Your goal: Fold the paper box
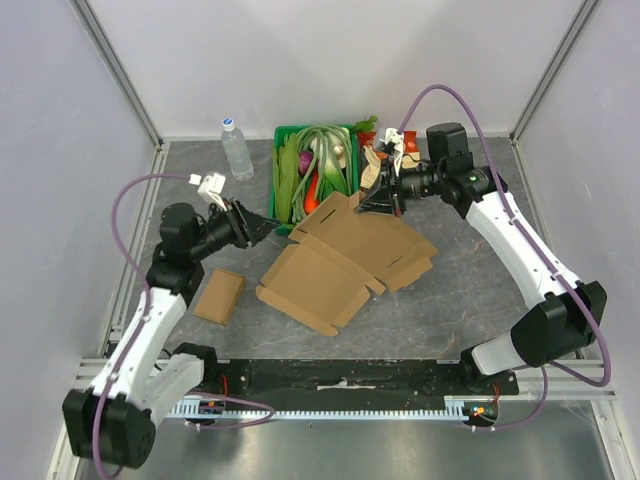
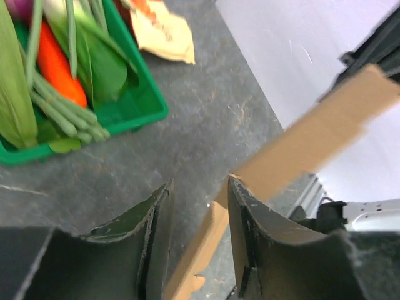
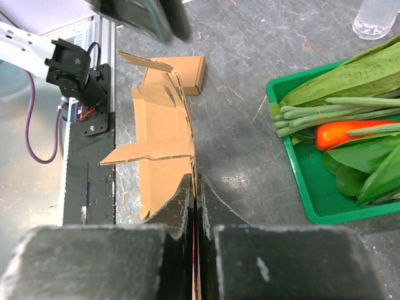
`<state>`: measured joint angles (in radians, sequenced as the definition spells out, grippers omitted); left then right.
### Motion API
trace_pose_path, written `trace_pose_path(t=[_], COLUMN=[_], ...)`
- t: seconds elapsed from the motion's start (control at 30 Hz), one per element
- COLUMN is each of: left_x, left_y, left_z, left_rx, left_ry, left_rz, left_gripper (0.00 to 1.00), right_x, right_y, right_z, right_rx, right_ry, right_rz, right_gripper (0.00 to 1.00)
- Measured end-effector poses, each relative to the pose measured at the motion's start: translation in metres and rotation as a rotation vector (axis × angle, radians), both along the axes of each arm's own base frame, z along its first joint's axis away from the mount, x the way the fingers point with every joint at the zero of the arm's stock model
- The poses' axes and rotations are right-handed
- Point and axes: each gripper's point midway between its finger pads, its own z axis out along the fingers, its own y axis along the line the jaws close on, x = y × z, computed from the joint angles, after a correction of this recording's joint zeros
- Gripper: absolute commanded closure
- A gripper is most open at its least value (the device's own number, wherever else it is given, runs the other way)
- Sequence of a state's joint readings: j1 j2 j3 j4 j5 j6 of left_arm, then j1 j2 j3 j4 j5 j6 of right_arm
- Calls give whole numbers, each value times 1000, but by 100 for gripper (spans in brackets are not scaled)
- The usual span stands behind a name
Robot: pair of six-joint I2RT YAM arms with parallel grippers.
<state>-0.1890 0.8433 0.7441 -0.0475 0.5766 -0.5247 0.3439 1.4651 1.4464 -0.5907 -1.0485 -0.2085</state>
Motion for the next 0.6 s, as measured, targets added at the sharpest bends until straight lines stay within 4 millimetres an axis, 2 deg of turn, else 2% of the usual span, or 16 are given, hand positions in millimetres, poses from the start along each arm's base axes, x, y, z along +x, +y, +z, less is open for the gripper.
trace_pose_path(t=[0.1,0.17,0.23,0.27,0.43,0.6], left_x=[8,10,10,9,-3,-8], left_y=[-9,-17,-24,-26,-36,-40], left_z=[-41,-52,-50,-47,-30,-38], left_rx=[-74,-120,-163,-177,-215,-220], left_ry=[167,247,268,266,219,255], left_rz=[-54,-101,-151,-174,-297,-354], left_gripper=[50,51,55,60,66,74], right_x=[-3,-4,-5,-5,-6,-5], right_y=[1,1,1,1,1,2], right_z=[2,3,4,4,5,6], right_rx=[10,14,15,15,19,22], right_ry=[5,6,4,3,5,1], right_rz=[15,20,20,20,24,24], right_gripper=[100,100,100,100,100,100])
